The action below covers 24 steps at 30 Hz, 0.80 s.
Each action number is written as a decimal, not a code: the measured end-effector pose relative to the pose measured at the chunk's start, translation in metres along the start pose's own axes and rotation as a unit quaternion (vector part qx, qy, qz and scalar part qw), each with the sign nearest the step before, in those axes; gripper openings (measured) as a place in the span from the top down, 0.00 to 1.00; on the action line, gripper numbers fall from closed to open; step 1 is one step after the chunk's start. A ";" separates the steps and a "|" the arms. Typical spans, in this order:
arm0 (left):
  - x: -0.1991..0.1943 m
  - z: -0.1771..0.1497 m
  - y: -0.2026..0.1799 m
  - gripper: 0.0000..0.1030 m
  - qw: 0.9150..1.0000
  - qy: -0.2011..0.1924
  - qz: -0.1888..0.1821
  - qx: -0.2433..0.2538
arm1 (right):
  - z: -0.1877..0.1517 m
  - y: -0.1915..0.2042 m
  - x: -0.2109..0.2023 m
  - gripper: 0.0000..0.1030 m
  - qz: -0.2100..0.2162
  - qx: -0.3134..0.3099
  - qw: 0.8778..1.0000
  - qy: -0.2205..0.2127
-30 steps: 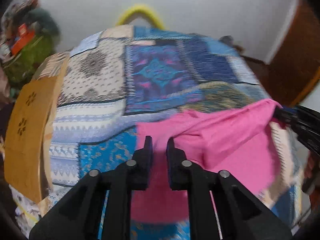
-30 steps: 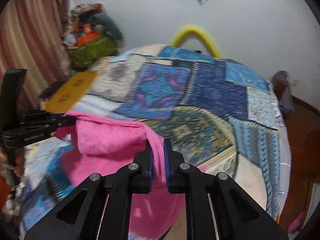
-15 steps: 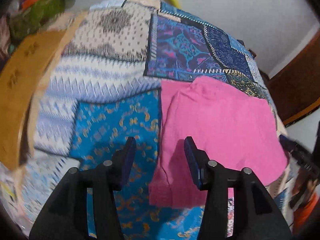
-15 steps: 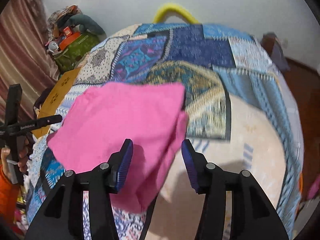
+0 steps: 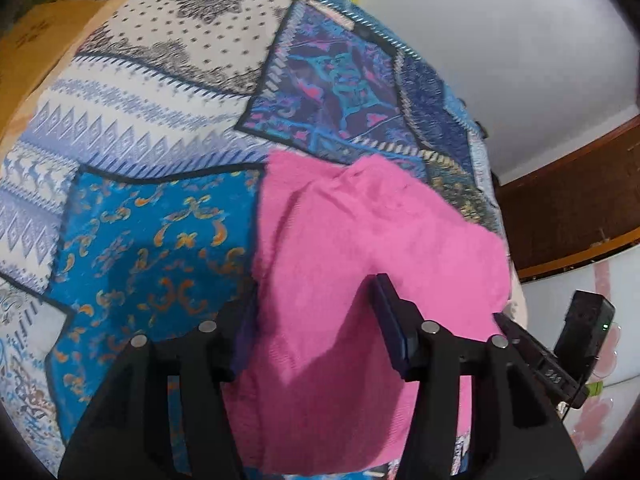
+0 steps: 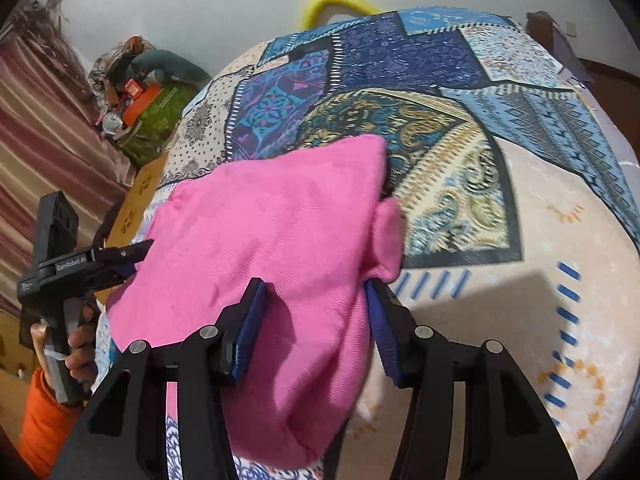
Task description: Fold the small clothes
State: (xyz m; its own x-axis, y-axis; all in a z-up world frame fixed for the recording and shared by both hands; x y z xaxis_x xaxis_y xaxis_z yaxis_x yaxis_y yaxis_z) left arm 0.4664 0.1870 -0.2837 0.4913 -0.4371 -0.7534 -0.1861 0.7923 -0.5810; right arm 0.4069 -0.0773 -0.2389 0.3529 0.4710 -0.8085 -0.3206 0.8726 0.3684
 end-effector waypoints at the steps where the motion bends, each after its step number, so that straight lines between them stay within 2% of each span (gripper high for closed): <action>1: 0.000 0.000 -0.003 0.52 1.000 -0.001 -0.008 0.005 | 0.001 0.003 0.001 0.66 -0.001 -0.007 1.000 0.001; 2: 0.000 -0.001 -0.009 0.62 1.000 0.001 -0.015 0.014 | 0.001 0.007 0.003 0.76 0.000 -0.015 1.000 0.006; 4: -0.002 -0.006 -0.020 0.81 0.999 0.007 -0.010 0.043 | -0.001 0.012 0.002 0.83 0.002 -0.024 1.000 0.006; 10: -0.040 -0.022 -0.047 0.83 0.995 -0.024 0.010 0.099 | -0.003 0.028 -0.036 0.88 0.013 -0.049 0.998 -0.035; 16: -0.111 -0.048 -0.075 0.84 0.988 -0.065 0.016 0.137 | -0.011 0.060 -0.089 0.90 0.035 -0.078 0.994 -0.066; 21: -0.166 -0.074 -0.087 0.84 0.983 -0.096 0.024 0.156 | -0.029 0.092 -0.129 0.90 0.046 -0.107 0.989 -0.091; 24: -0.187 -0.089 -0.083 0.84 0.983 -0.100 0.031 0.154 | -0.042 0.108 -0.143 0.90 0.053 -0.117 0.987 -0.096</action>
State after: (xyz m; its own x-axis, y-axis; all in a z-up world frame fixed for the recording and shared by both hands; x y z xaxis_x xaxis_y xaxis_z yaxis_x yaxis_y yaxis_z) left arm 0.3141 0.1646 -0.1220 0.6496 -0.3160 -0.6915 0.0302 0.9196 -0.3918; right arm 0.2845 -0.0559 -0.1024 0.4591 0.5930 -0.6615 -0.5503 0.7744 0.3123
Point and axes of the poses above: each gripper's, at about its wrist camera, not at the fingertips, and x roughly the way its jaws point, y to its left, z to its top, the point moved 4 cm from there along x, roughly the way its jaws point, and after that the axes turned 6 degrees about -z, right-handed, at the moved point
